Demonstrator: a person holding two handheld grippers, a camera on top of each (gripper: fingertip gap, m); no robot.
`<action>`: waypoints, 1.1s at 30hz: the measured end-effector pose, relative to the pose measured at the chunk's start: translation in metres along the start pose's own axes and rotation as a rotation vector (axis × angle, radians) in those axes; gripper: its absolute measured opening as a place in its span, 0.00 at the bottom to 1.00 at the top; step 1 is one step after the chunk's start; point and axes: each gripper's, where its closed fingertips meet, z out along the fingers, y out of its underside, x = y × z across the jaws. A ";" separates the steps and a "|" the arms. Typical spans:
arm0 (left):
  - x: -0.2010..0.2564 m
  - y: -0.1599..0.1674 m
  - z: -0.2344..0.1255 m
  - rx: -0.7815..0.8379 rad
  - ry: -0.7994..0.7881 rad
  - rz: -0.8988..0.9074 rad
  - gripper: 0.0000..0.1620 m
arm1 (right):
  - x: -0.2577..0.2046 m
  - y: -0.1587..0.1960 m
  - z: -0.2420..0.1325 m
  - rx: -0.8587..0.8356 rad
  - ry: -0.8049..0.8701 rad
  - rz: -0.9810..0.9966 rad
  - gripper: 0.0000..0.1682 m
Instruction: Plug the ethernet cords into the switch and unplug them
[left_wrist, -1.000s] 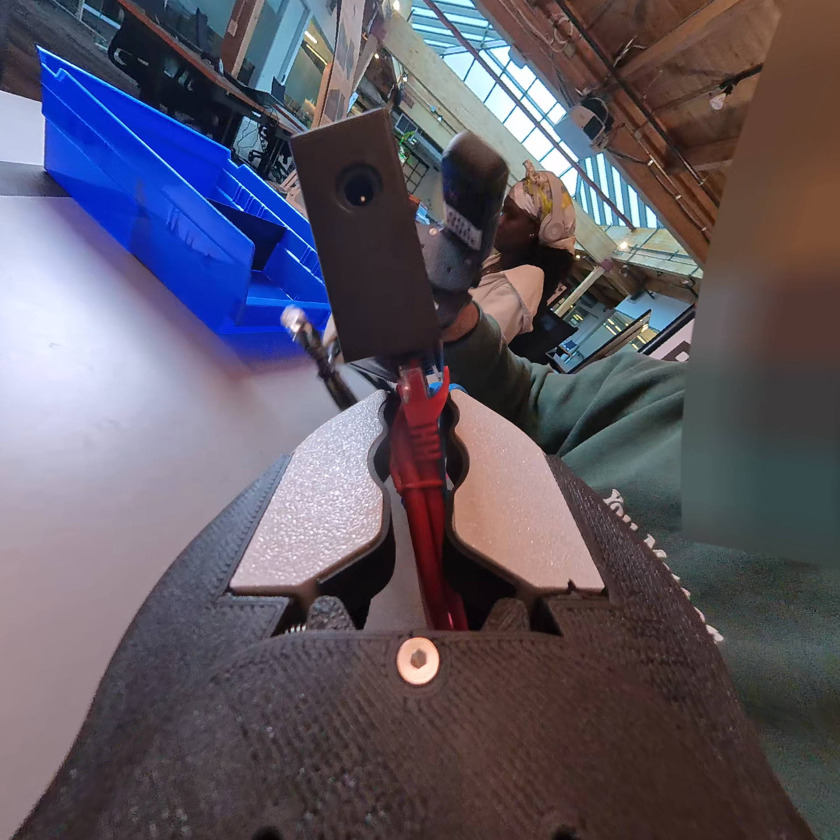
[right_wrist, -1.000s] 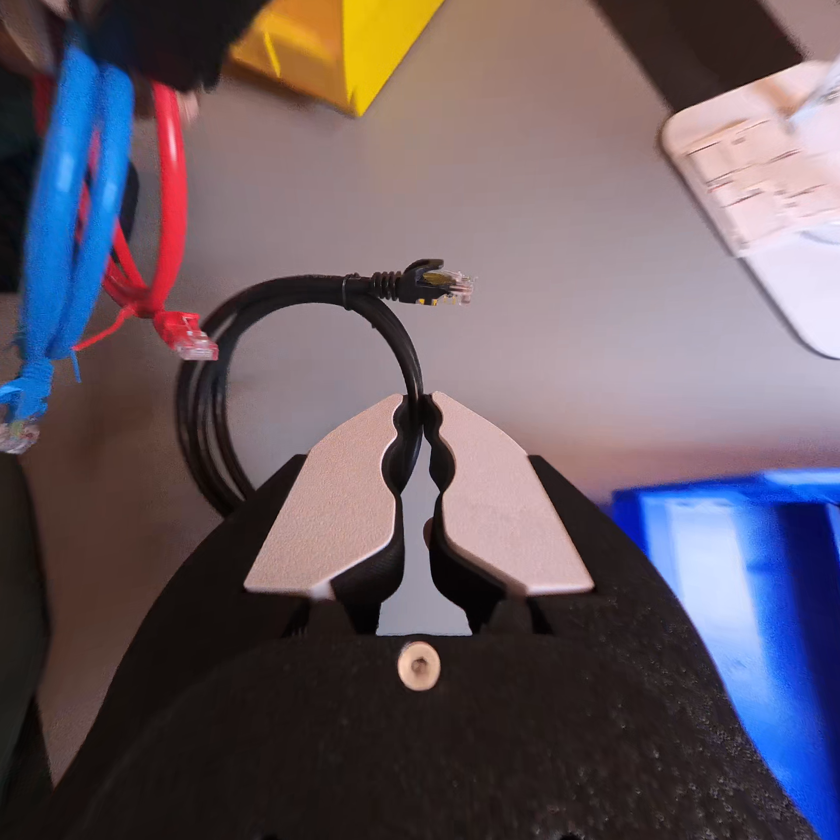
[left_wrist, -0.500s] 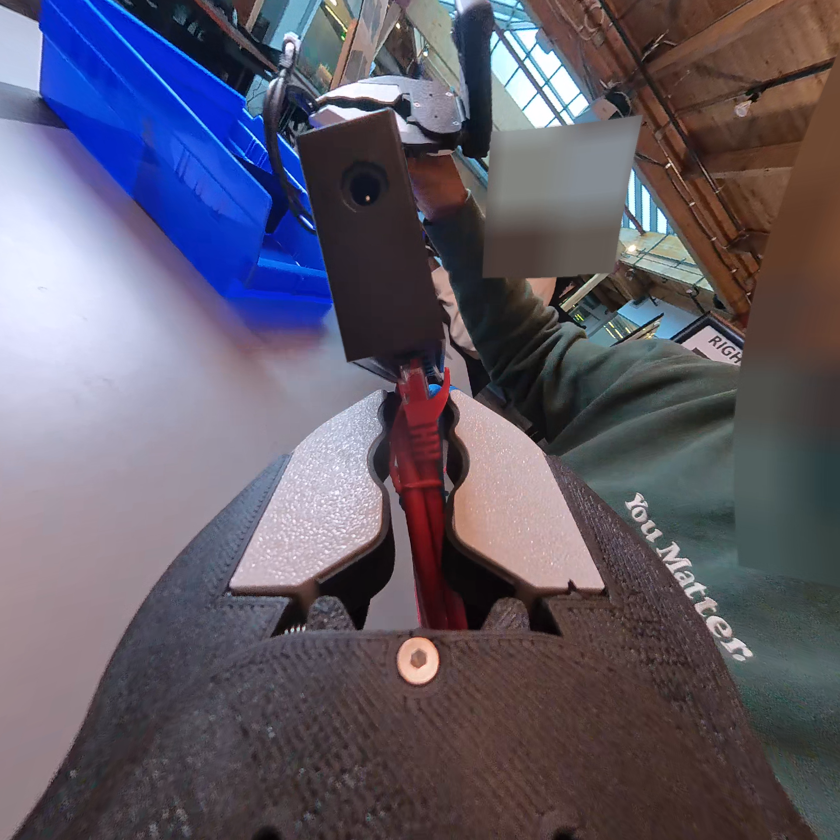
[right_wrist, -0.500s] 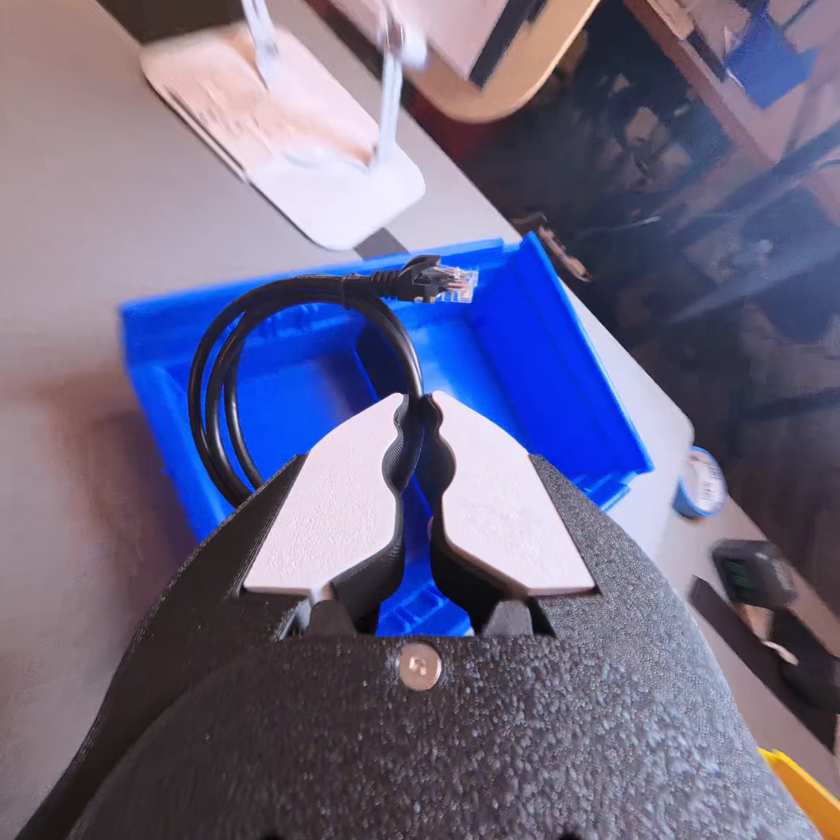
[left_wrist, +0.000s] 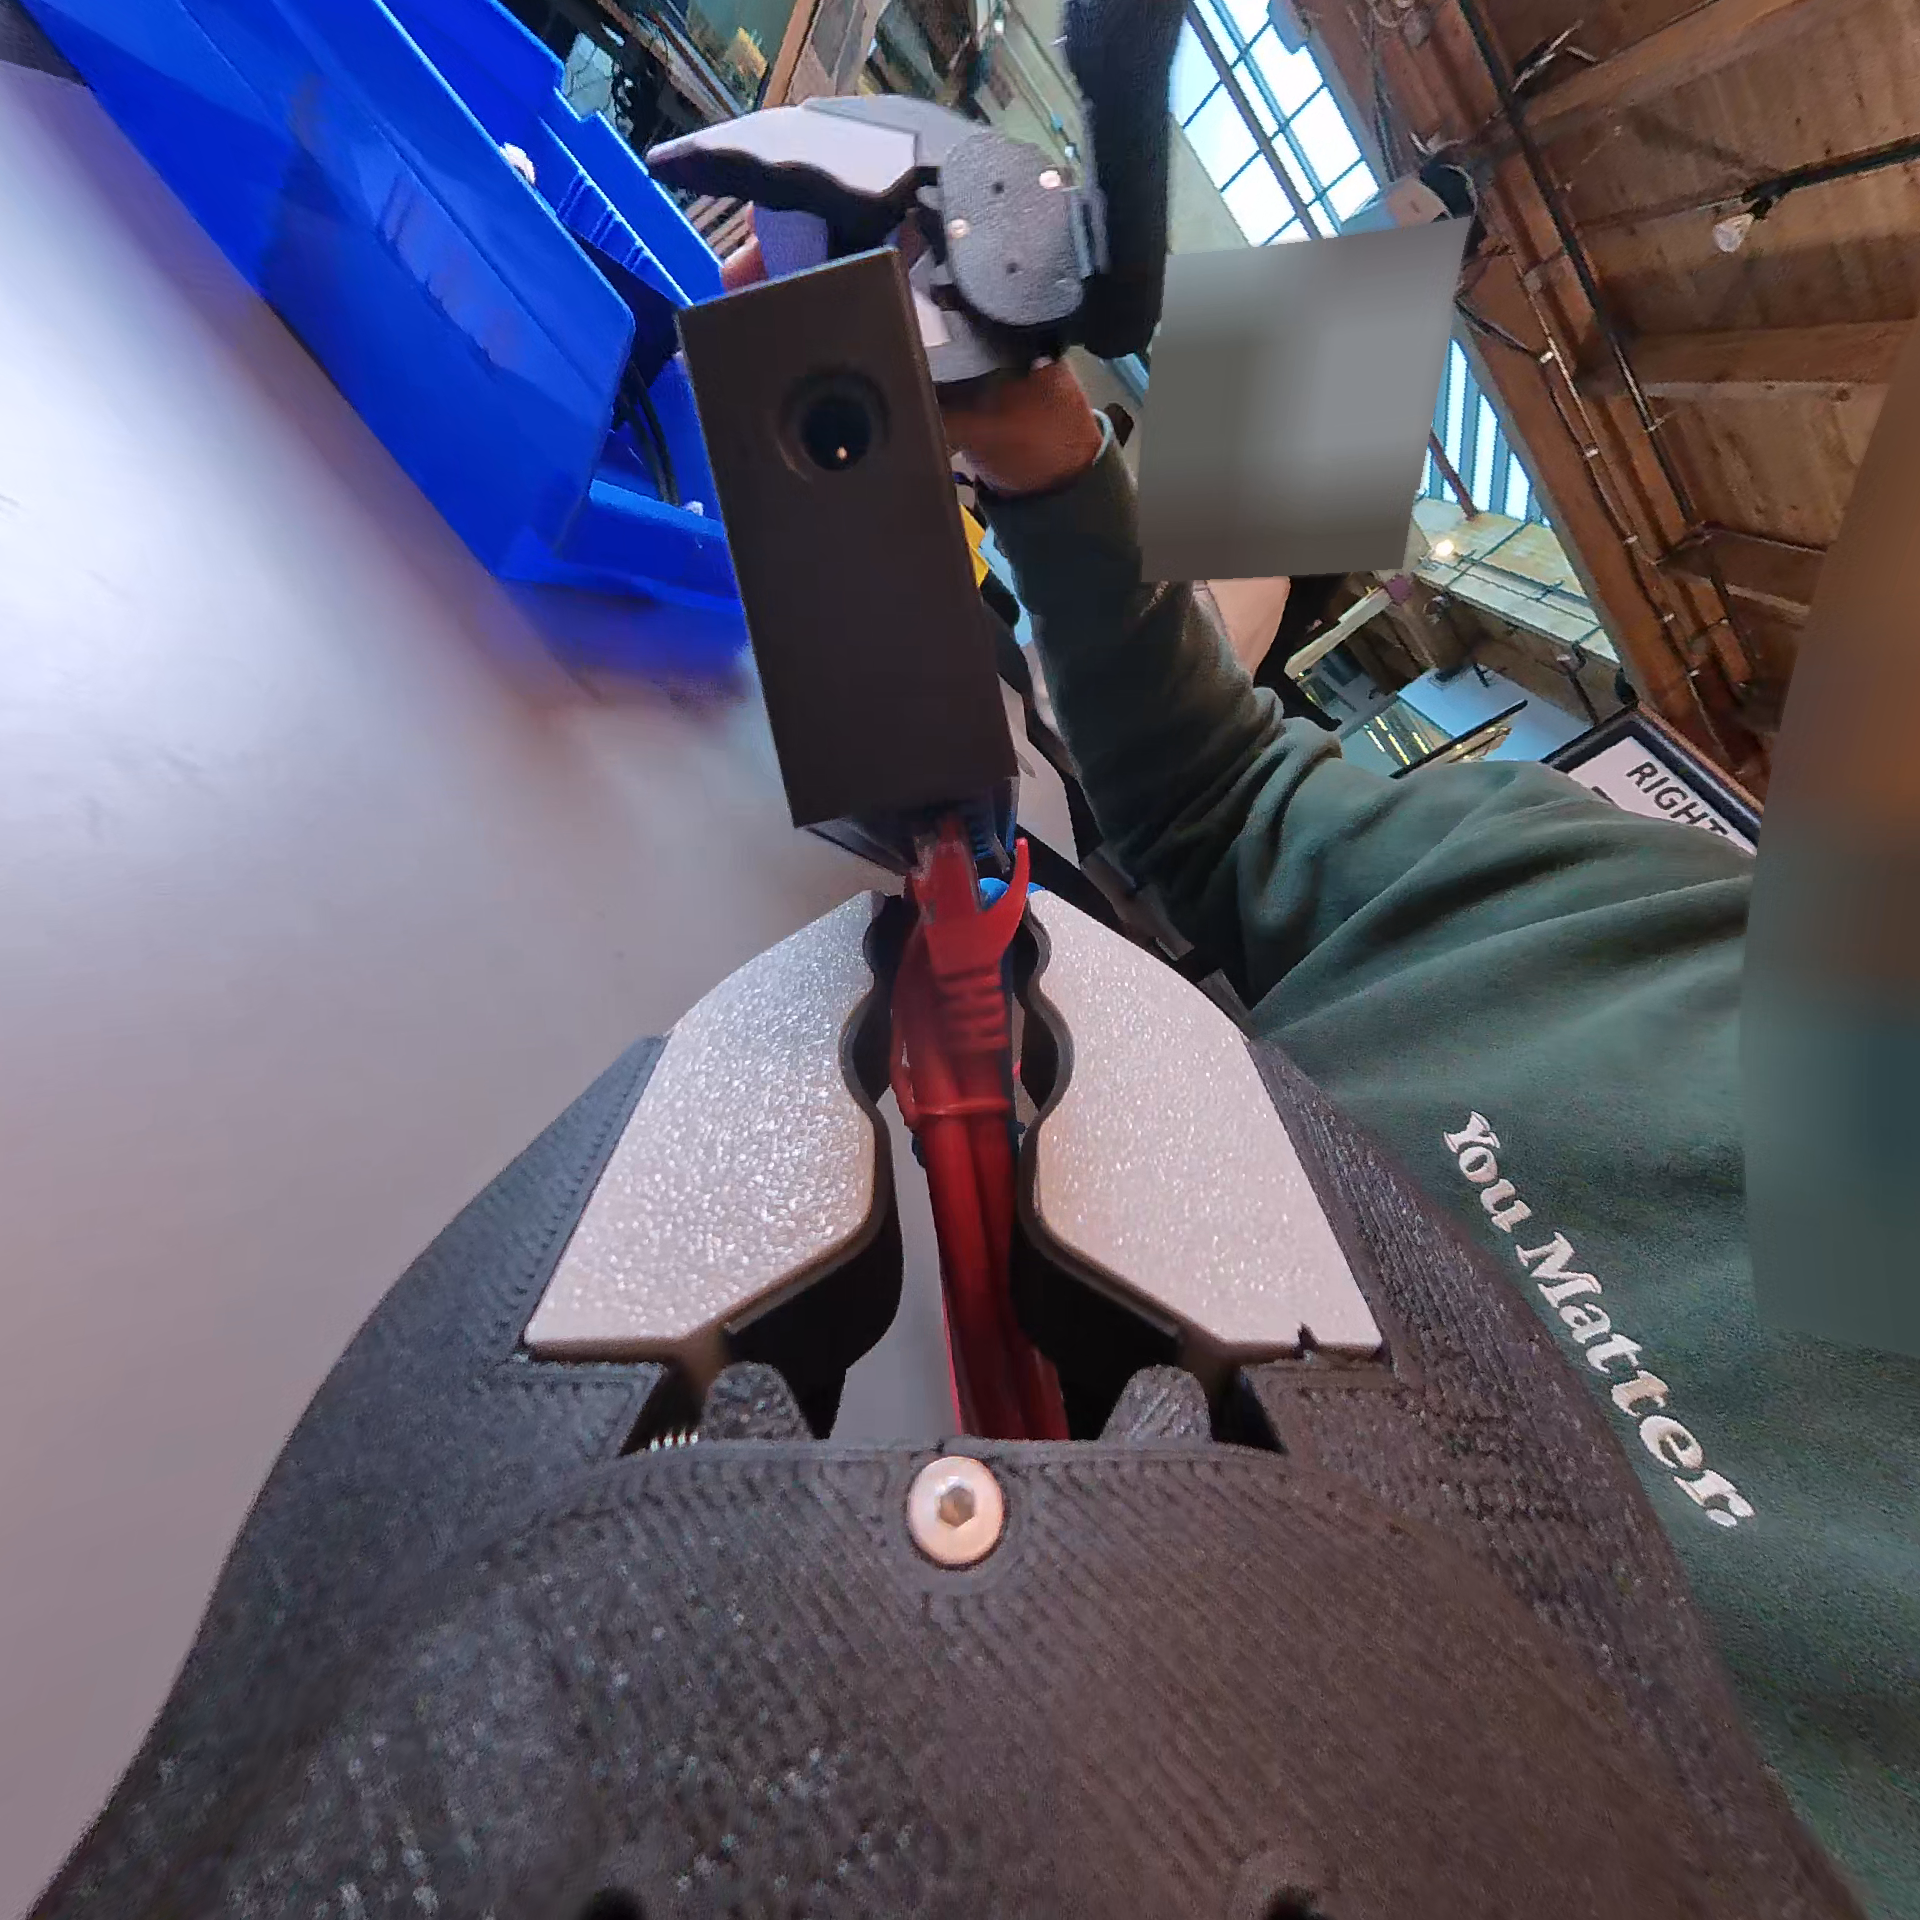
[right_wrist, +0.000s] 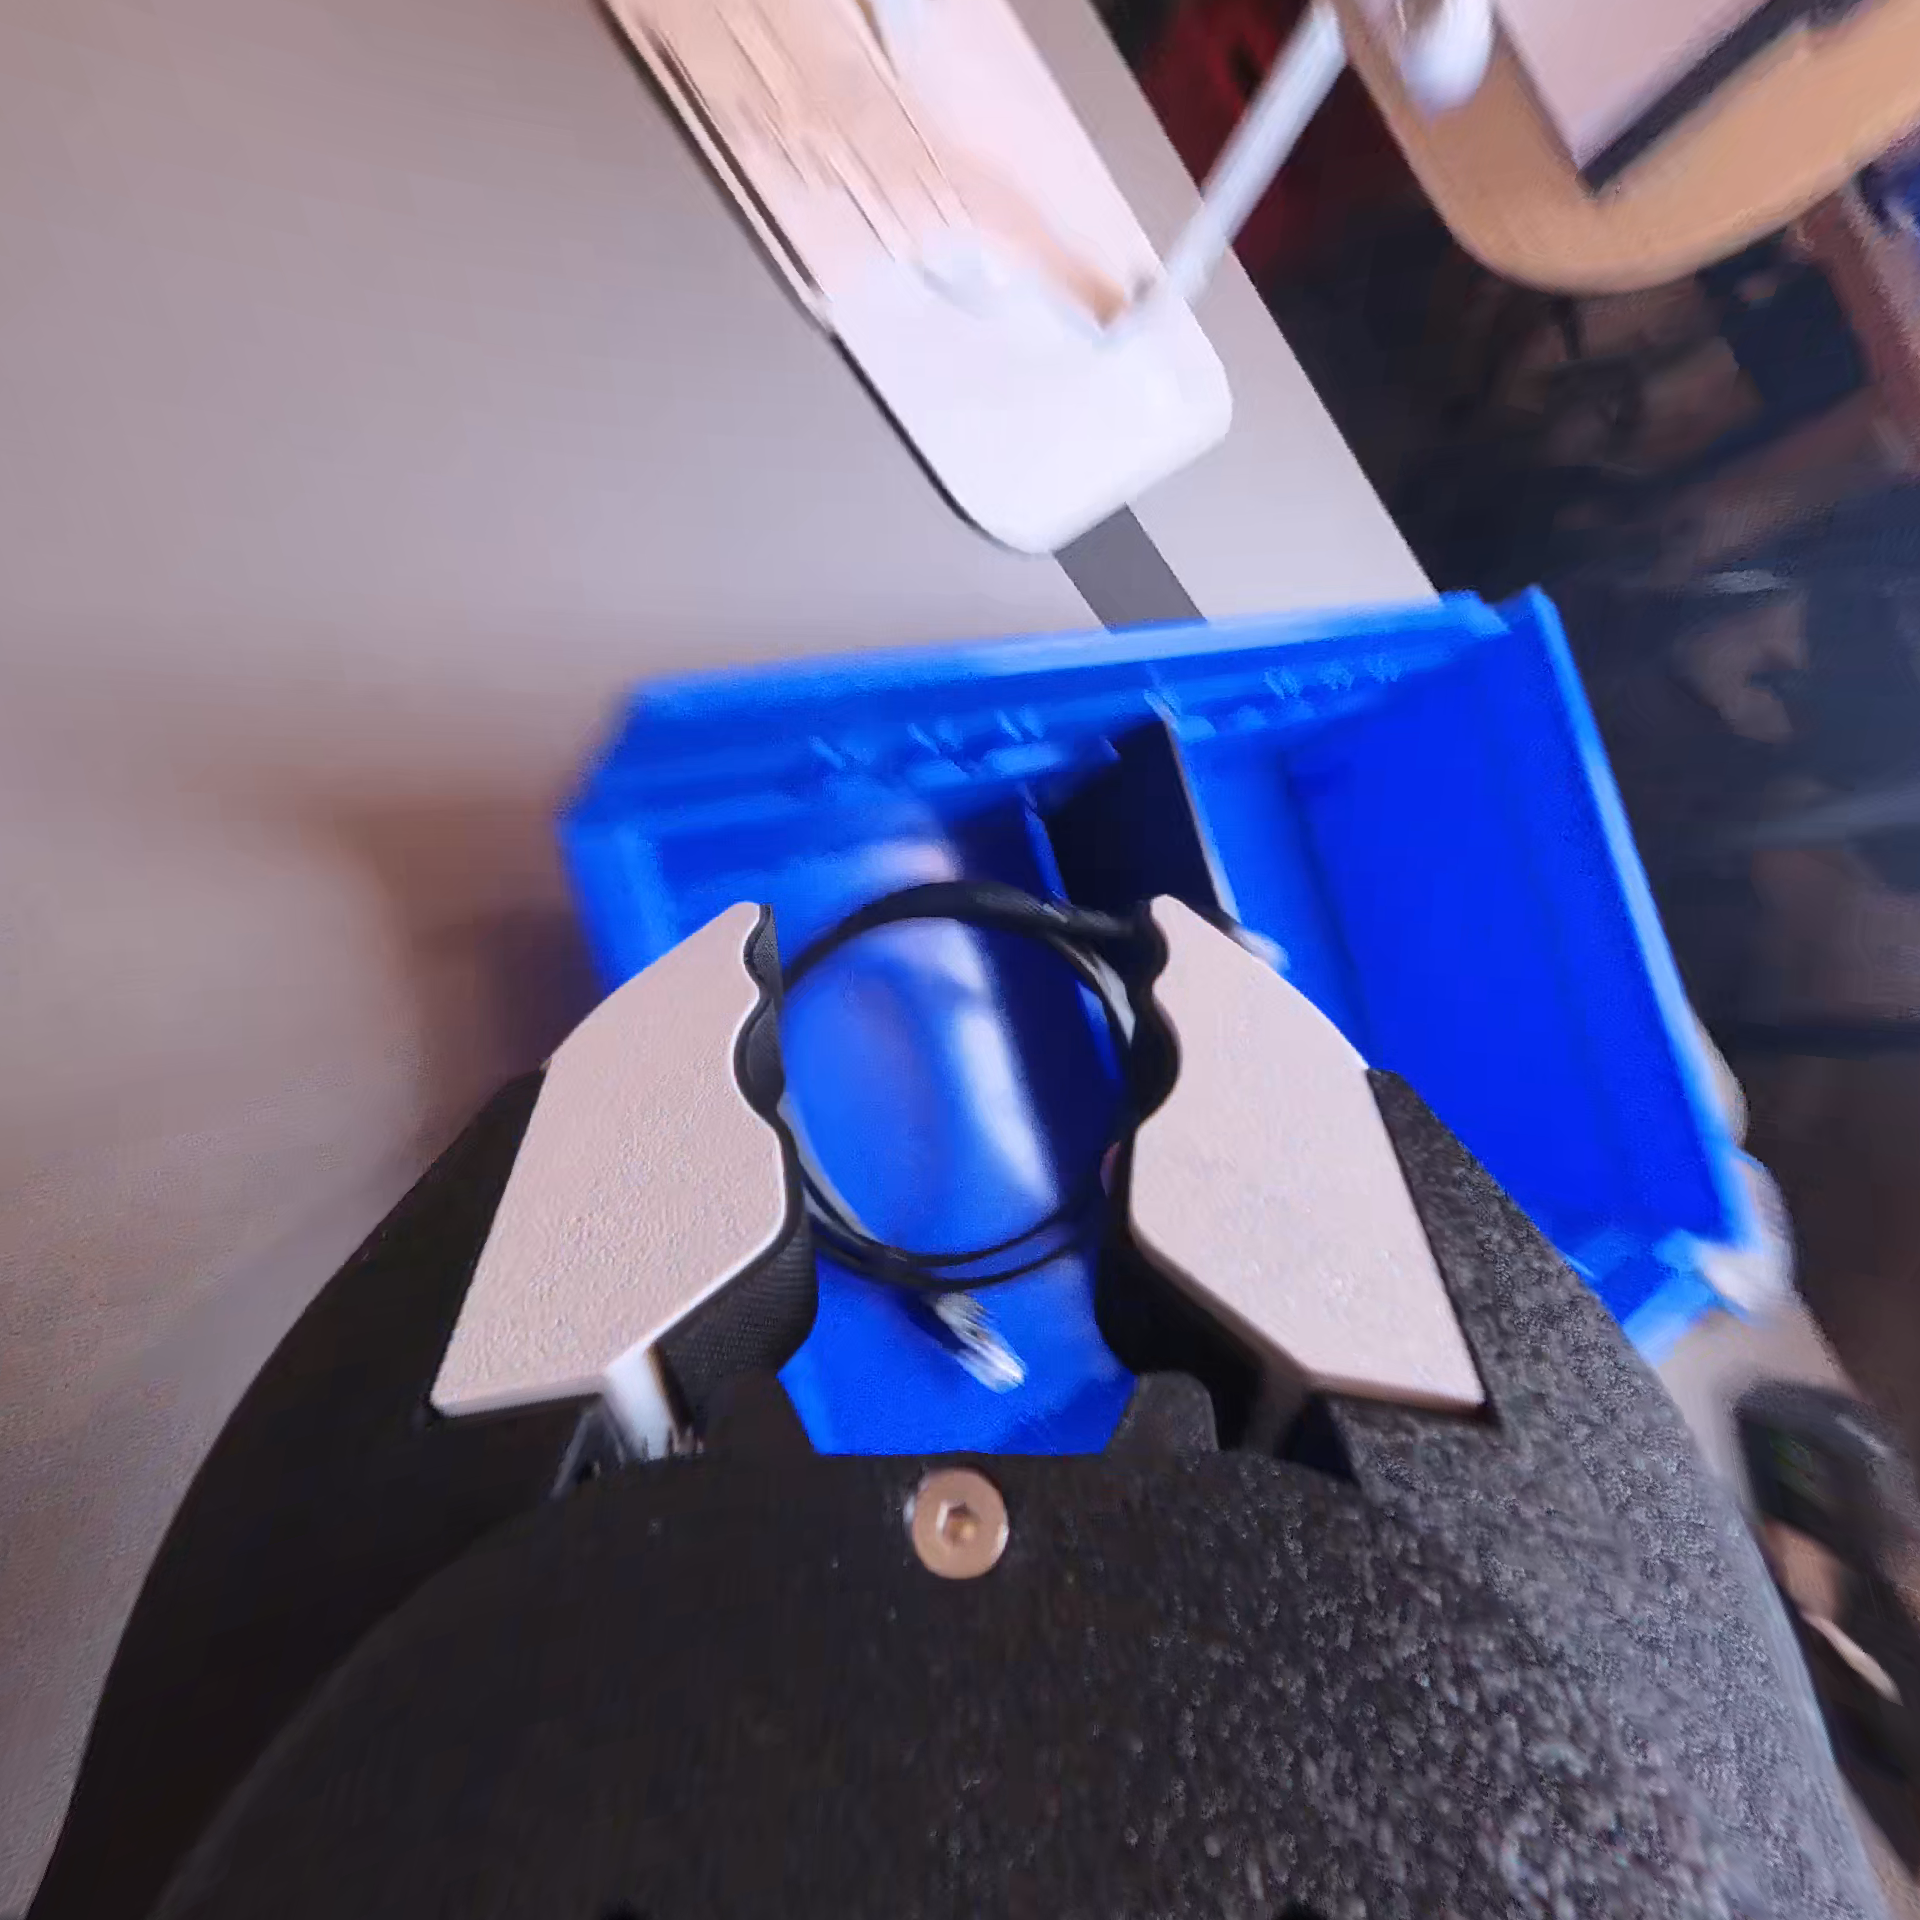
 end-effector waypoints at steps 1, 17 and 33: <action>0.001 0.002 0.002 -0.011 0.007 -0.007 0.13 | -0.022 -0.019 -0.009 0.085 -0.103 0.044 0.38; 0.027 0.072 0.045 -0.344 0.107 0.071 0.13 | -0.266 -0.084 -0.075 0.376 -1.342 0.544 0.18; 0.027 0.030 0.039 -0.135 -0.004 0.164 0.10 | -0.249 -0.092 -0.078 0.531 -1.184 0.583 0.18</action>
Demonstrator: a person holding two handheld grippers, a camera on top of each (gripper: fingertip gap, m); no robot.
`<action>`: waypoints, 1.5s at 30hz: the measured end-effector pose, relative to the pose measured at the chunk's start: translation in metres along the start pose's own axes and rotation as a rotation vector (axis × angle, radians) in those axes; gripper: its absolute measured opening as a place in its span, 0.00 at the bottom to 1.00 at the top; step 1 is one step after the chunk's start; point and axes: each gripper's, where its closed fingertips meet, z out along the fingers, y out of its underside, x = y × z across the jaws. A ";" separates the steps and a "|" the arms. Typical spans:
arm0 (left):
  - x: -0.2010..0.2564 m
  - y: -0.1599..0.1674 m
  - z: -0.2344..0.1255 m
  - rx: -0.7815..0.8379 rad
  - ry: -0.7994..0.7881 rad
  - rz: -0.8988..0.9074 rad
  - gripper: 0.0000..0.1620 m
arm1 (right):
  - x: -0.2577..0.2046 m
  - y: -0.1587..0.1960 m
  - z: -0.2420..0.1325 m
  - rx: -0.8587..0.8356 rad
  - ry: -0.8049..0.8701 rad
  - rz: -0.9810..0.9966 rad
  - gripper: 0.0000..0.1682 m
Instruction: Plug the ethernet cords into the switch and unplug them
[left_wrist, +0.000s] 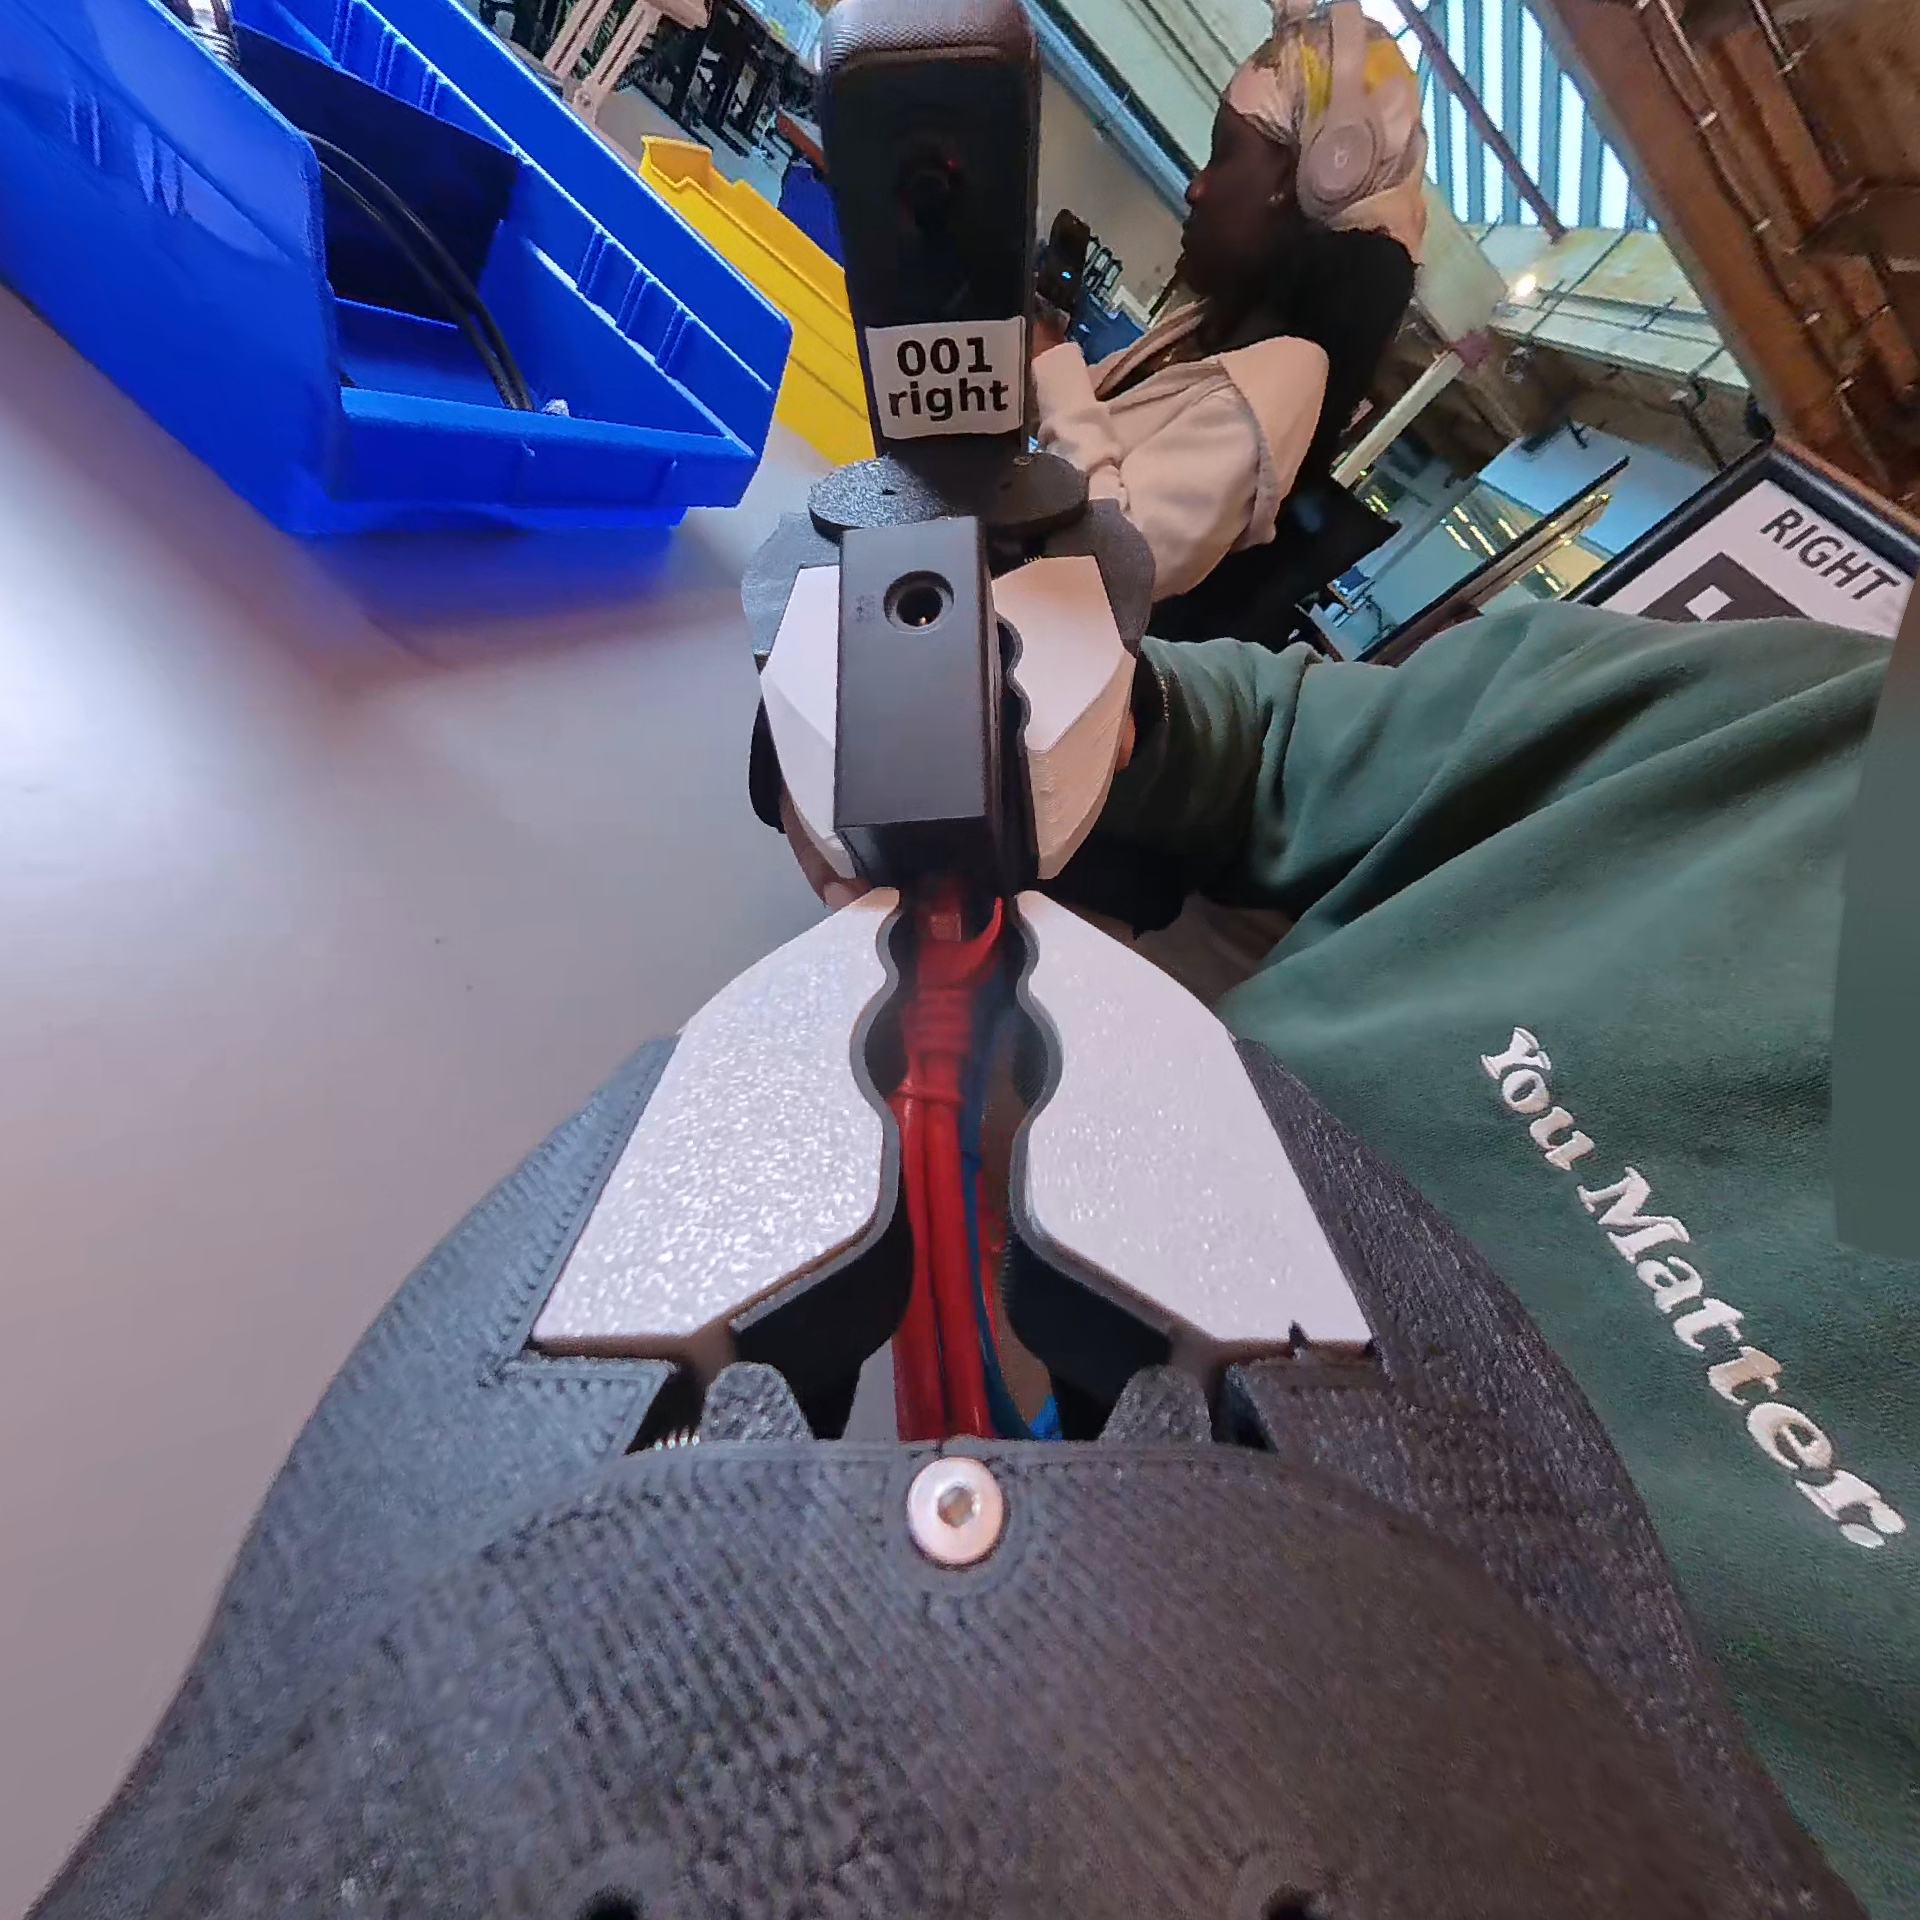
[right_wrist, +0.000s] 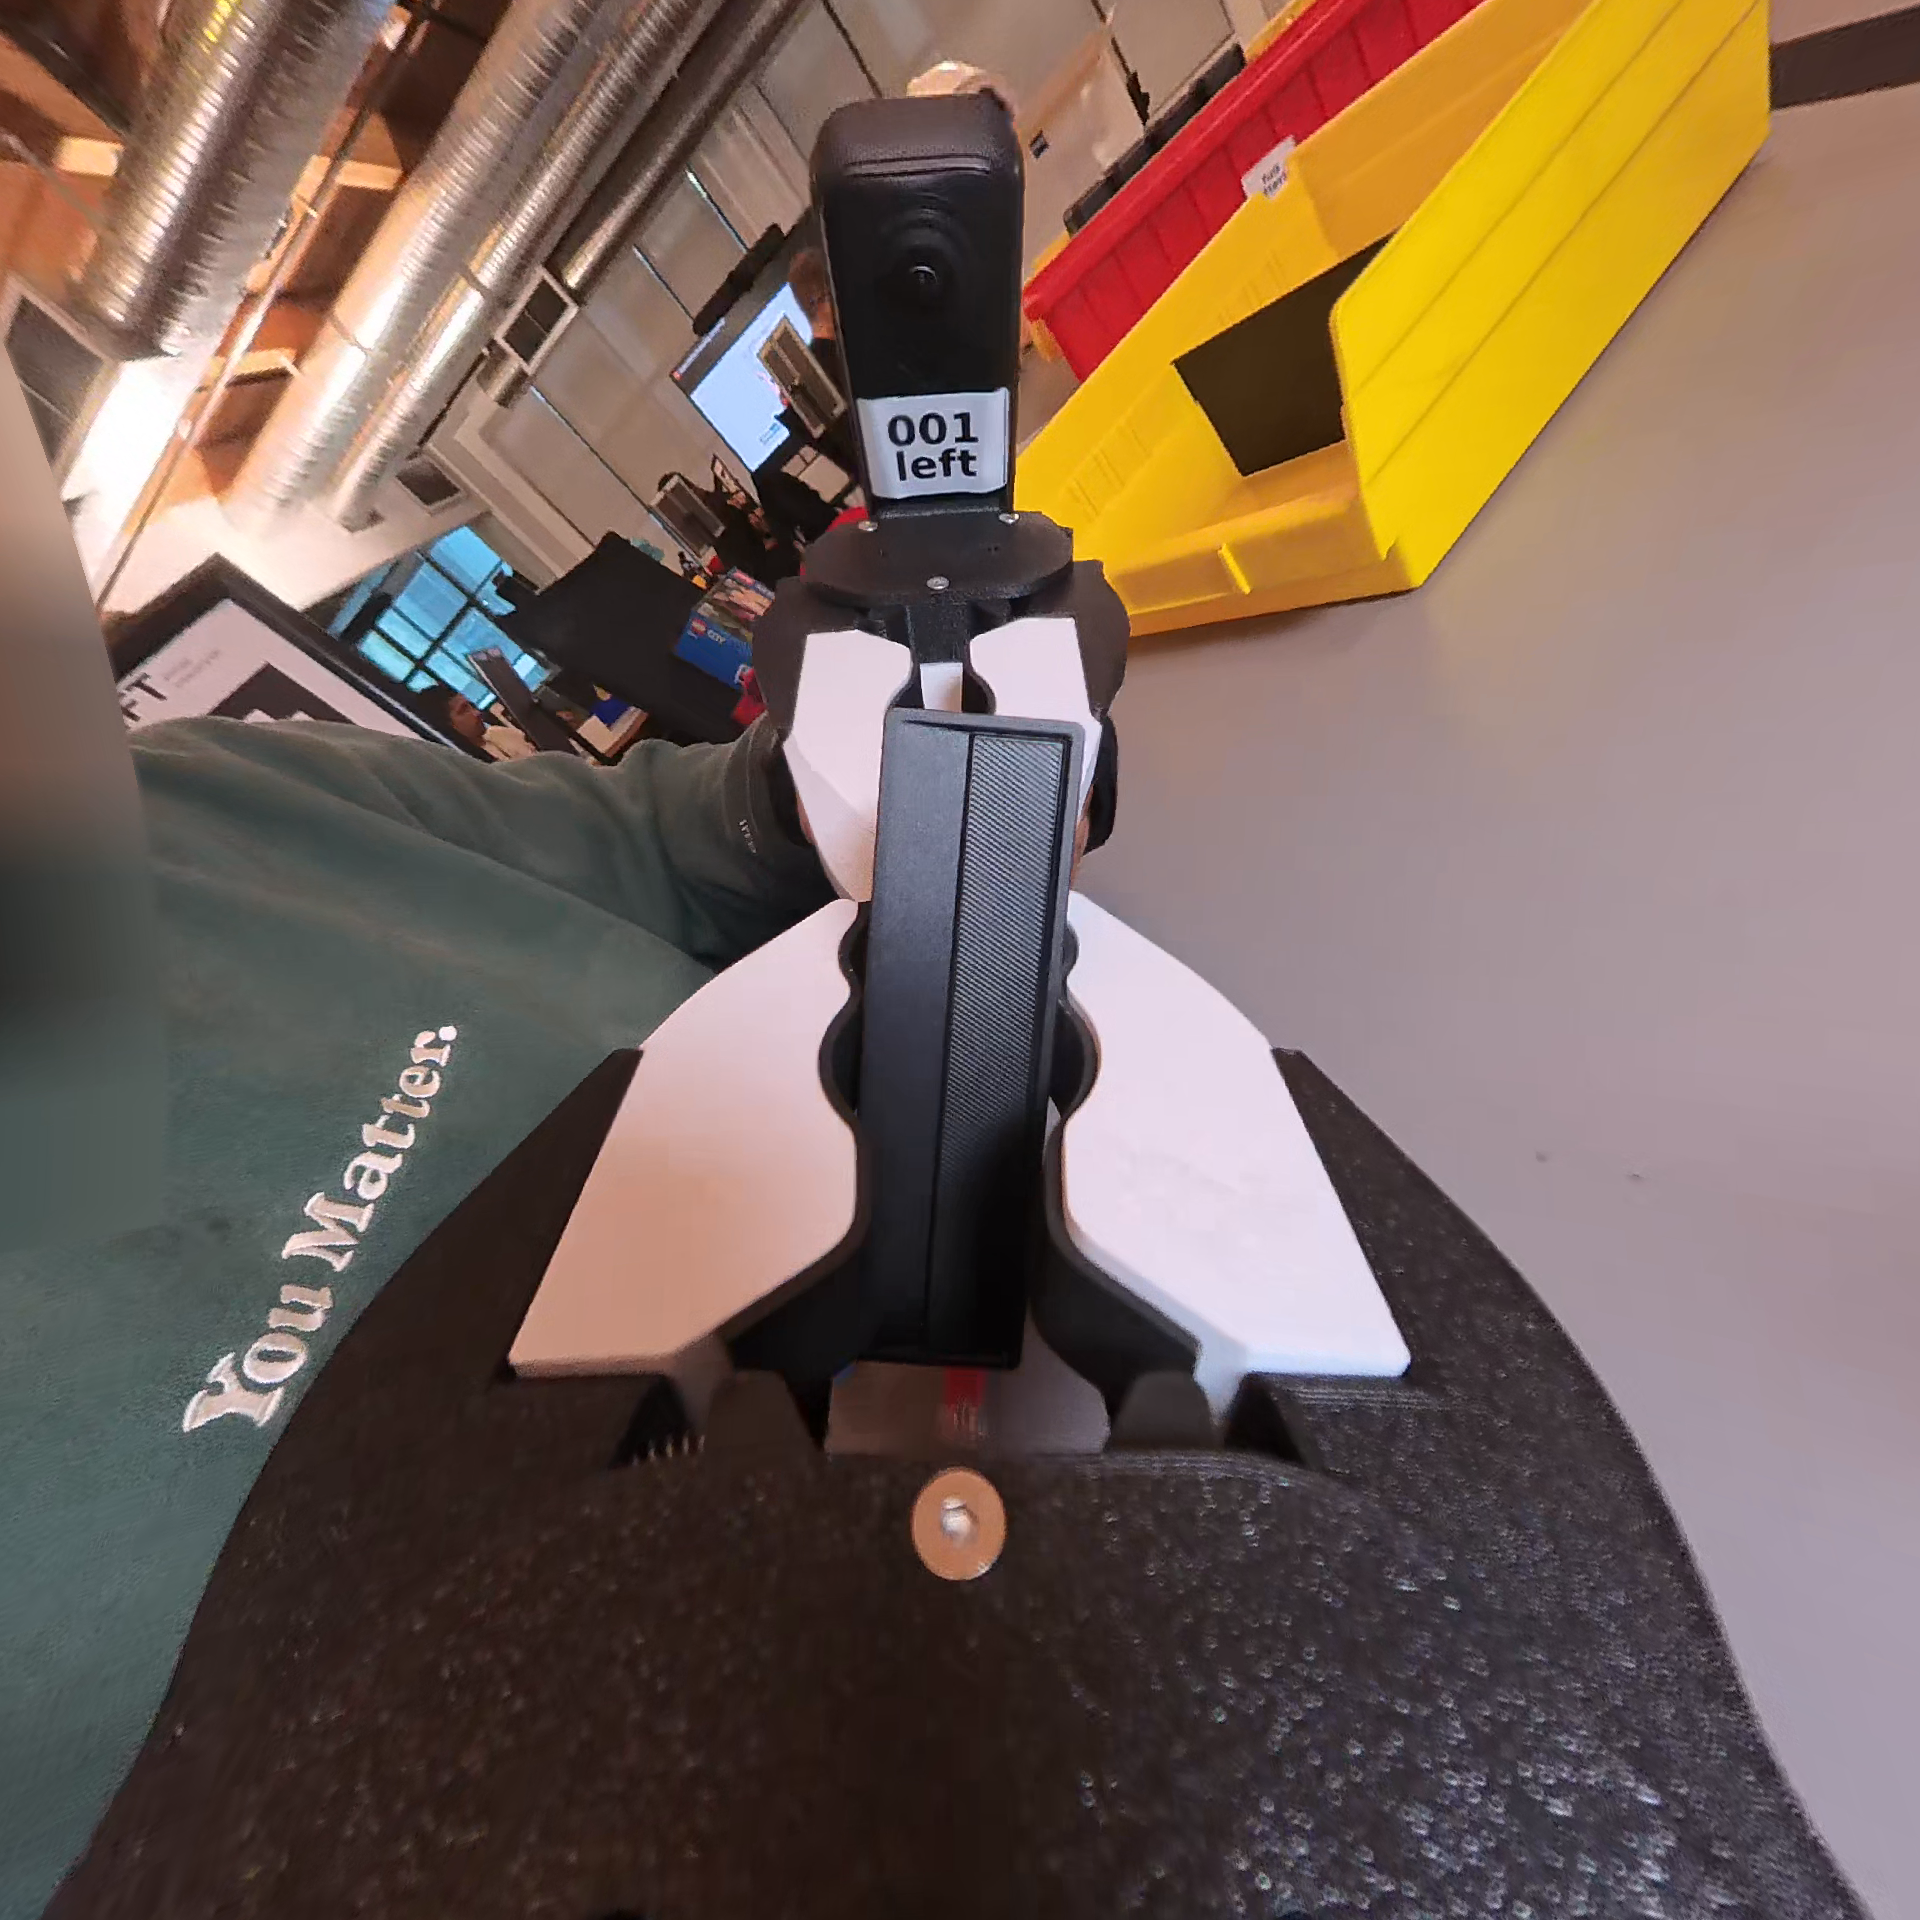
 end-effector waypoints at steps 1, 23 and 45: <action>-0.001 0.000 0.000 -0.003 -0.005 0.001 0.10 | 0.000 0.000 0.000 0.007 0.016 -0.024 0.18; -0.010 0.013 0.001 -0.114 -0.062 0.068 0.09 | 0.010 -0.003 0.000 0.118 0.027 0.043 0.18; -0.004 0.005 0.005 -0.007 0.046 -0.050 0.09 | 0.005 -0.020 -0.006 0.218 0.040 0.004 0.18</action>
